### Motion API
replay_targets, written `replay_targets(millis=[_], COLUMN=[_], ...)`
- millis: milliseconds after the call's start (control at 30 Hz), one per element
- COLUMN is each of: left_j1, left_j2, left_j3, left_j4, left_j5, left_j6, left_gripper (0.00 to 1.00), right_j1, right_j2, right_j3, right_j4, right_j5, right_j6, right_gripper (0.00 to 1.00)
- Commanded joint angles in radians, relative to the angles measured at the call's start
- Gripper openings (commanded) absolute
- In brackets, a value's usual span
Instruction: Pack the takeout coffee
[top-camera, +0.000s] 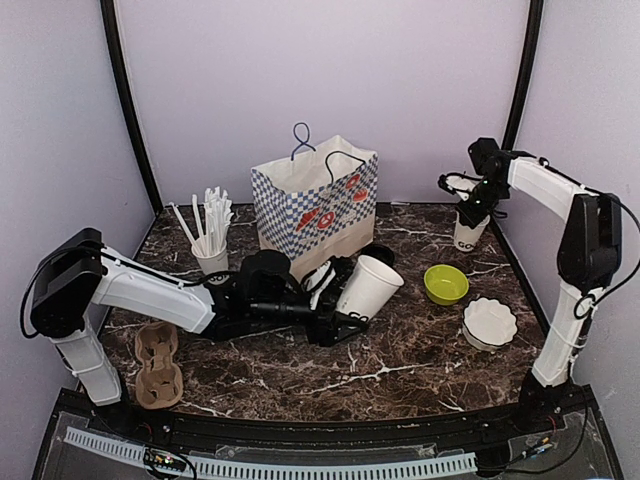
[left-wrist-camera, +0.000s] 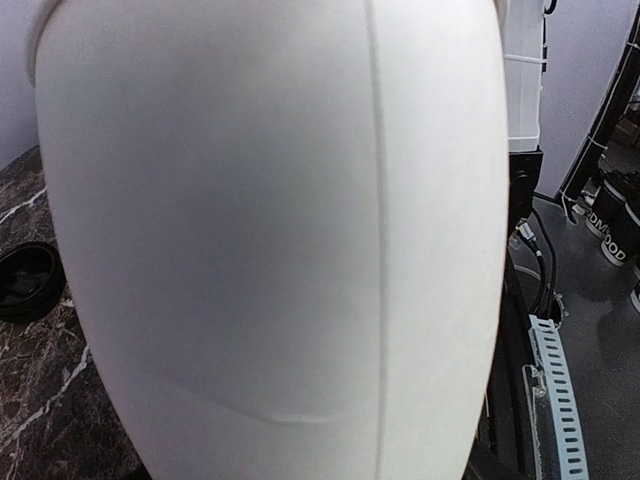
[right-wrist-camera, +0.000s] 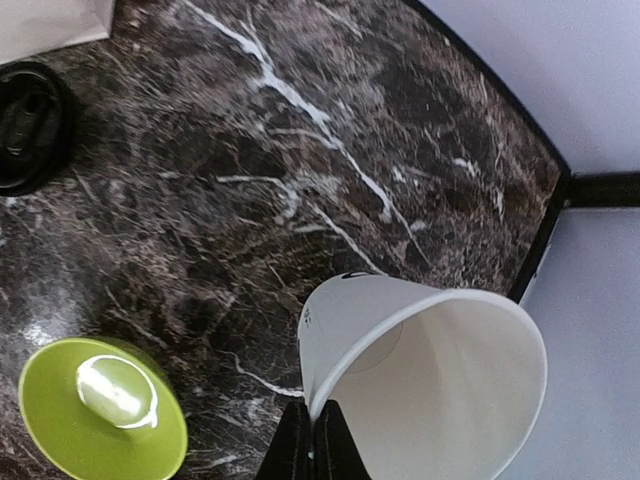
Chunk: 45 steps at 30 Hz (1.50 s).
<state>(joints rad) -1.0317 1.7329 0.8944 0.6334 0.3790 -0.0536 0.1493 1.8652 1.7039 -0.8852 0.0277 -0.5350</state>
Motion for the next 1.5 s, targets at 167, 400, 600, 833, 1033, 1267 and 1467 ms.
replay_targets(millis=[167, 400, 600, 833, 1033, 1267, 1467], left_j1=[-0.005, -0.005, -0.005, -0.004, -0.004, -0.004, -0.004], left_j2=[-0.061, -0.061, -0.052, 0.01, 0.069, 0.072, 0.062], left_j3=[-0.024, -0.016, -0.004, 0.04, 0.093, 0.1, 0.091], left_j4=[-0.002, -0.019, -0.035, -0.031, 0.012, 0.02, 0.016], left_j5=[0.005, 0.008, -0.001, -0.002, 0.029, 0.033, 0.032], left_j6=[-0.007, 0.0, 0.014, 0.01, -0.046, -0.063, -0.06], left_gripper=[0.61, 0.62, 0.63, 0.64, 0.65, 0.65, 0.65], right_j1=[-0.062, -0.062, -0.048, 0.023, 0.306, 0.44, 0.494], right_j2=[0.092, 0.081, -0.07, -0.299, -0.335, -0.338, -0.309], right_j3=[0.018, 0.023, 0.026, 0.026, -0.078, -0.141, -0.131], right_j4=[0.0, -0.032, -0.073, -0.405, -0.498, -0.405, -0.382], right_j5=[-0.012, -0.023, -0.068, -0.808, -0.802, -0.675, -0.683], right_j6=[0.035, 0.055, 0.065, -0.293, -0.373, -0.31, -0.29], right_gripper=[0.0, 0.32, 0.46, 0.46, 0.59, 0.61, 0.53])
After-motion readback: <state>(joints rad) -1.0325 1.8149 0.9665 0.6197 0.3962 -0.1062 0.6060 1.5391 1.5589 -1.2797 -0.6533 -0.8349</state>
